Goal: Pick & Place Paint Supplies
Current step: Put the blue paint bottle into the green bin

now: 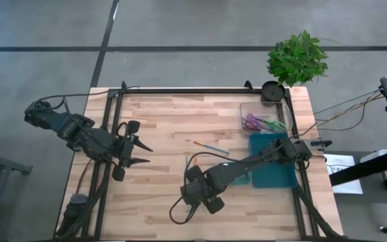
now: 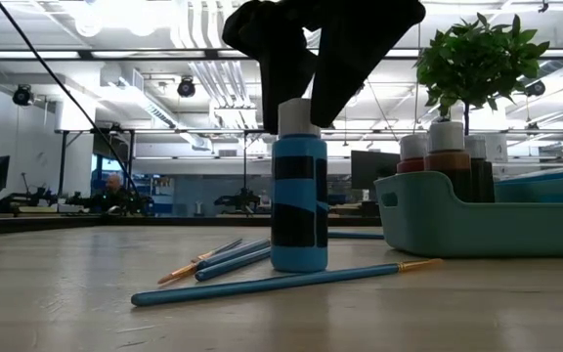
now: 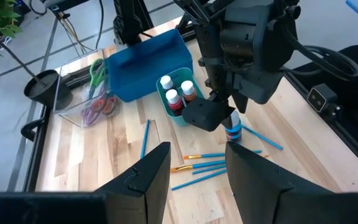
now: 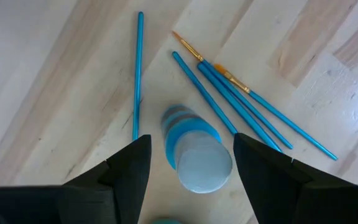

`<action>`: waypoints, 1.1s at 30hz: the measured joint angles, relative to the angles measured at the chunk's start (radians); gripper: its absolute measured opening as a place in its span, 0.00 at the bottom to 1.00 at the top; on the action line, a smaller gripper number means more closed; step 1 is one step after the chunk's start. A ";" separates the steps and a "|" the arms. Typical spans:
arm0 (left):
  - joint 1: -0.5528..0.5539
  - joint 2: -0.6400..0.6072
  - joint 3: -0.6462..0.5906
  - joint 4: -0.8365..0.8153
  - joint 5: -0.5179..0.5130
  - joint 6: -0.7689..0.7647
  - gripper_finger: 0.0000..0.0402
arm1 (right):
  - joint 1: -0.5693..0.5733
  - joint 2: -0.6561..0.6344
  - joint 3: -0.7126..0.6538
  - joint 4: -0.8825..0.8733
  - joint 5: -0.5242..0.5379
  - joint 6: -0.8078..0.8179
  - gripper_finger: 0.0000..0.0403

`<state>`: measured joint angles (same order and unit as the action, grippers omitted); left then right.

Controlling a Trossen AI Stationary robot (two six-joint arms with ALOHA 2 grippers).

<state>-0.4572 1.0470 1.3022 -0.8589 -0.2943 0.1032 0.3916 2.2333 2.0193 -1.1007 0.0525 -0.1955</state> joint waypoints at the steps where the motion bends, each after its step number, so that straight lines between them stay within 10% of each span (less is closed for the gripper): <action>1: 0.000 0.000 0.000 0.000 0.000 0.000 0.40 | 0.000 0.000 0.000 -0.001 0.000 -0.002 0.56; 33: 0.000 0.000 0.000 -0.014 0.001 -0.008 0.40 | 0.005 -0.056 0.023 -0.075 -0.008 0.029 0.28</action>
<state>-0.4572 1.0470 1.3022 -0.8732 -0.2935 0.0955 0.3968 2.1773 2.0422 -1.1759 0.0442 -0.1662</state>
